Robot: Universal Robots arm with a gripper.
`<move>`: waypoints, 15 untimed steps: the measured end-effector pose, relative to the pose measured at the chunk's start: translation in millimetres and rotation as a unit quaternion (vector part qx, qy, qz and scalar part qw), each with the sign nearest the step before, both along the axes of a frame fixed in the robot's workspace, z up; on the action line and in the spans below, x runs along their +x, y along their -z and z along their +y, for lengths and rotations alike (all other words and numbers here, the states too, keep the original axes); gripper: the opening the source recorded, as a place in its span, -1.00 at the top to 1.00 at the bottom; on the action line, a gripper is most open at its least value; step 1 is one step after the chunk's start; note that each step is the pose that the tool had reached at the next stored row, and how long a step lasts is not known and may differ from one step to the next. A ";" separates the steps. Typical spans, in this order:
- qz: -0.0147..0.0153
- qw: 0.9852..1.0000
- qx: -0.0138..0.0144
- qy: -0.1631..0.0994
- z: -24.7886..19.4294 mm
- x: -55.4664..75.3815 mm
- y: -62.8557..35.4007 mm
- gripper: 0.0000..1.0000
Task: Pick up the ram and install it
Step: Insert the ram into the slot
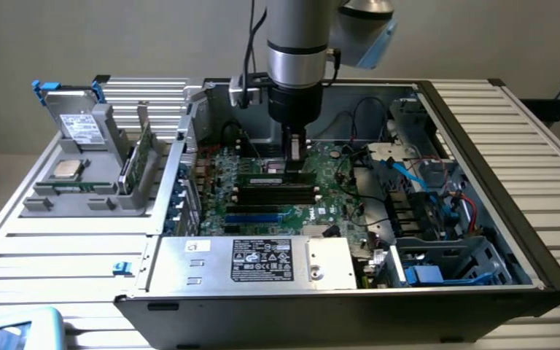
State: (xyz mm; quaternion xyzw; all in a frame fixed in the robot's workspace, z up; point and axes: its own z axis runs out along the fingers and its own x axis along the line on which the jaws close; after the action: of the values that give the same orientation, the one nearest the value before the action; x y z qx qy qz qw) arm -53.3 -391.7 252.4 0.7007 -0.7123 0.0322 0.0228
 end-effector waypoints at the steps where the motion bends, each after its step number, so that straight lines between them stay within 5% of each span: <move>1: 0.000 1.000 0.002 0.000 -0.6 0.0 1.3 0.73; 4: 0.000 1.000 0.008 0.001 -2.8 0.0 4.5 0.73; 9: 0.000 1.000 0.009 0.003 -9.6 0.0 5.7 0.73; 15: -0.001 1.000 0.009 0.004 -9.8 0.1 10.5 0.73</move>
State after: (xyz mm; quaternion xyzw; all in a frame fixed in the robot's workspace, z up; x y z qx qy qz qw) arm -53.2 -401.5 241.8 0.6983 -0.7151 0.0268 0.0160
